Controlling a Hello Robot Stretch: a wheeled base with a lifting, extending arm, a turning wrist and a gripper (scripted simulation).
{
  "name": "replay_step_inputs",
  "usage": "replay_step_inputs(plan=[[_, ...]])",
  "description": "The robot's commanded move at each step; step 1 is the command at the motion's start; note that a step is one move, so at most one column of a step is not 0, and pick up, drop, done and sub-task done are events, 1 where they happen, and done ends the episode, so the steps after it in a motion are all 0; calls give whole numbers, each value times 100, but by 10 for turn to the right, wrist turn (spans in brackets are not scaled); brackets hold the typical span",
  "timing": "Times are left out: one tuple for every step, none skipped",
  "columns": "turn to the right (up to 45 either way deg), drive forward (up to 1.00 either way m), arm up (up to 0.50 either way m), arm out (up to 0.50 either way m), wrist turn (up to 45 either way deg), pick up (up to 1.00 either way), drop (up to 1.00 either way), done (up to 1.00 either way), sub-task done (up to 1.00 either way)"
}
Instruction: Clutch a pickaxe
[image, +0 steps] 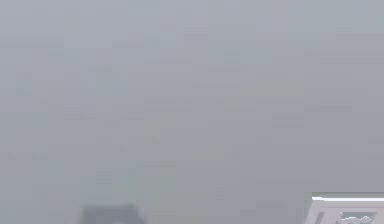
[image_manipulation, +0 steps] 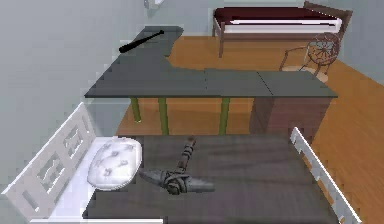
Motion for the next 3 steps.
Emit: replay_step_inputs(plan=[[0,0,50,0,0,0,0,0,0],[0,0,2,0,0,0,0,0,0],[0,0,0,40,0,0,0,0,0]])
